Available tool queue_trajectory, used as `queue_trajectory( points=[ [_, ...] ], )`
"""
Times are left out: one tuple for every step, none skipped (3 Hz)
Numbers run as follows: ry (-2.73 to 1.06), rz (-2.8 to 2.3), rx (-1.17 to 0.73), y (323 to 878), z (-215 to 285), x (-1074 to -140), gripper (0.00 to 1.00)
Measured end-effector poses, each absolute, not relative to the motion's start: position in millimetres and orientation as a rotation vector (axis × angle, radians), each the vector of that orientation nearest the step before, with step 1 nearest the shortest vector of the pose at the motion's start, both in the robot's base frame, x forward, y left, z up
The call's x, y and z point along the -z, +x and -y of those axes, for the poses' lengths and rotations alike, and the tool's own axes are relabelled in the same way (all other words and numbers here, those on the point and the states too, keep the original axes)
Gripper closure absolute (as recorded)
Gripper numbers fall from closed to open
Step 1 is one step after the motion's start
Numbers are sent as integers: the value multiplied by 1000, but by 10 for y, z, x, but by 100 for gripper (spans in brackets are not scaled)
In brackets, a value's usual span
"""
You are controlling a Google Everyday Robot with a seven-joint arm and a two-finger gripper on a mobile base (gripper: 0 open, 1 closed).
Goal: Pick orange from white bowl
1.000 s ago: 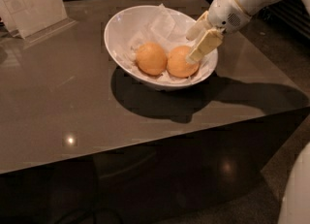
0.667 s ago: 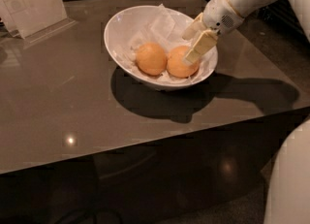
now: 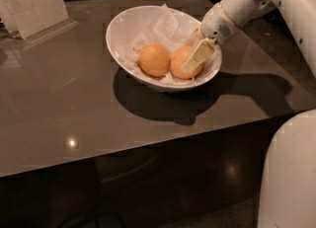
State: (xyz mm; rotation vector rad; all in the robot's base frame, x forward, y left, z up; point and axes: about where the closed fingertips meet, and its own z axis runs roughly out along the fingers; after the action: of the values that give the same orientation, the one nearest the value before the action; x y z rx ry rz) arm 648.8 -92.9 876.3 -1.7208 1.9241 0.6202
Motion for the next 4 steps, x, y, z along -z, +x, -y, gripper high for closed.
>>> queue_trajectory(
  points=[
    [-1719, -1951, -662, 6493, 917, -8614, 31],
    [-1719, -1969, -694, 6503, 898, -8500, 28],
    [-1719, -1969, -694, 6503, 898, -8500, 47],
    [-1666, -1955, -661, 6518, 978, -8612, 70]
  ],
)
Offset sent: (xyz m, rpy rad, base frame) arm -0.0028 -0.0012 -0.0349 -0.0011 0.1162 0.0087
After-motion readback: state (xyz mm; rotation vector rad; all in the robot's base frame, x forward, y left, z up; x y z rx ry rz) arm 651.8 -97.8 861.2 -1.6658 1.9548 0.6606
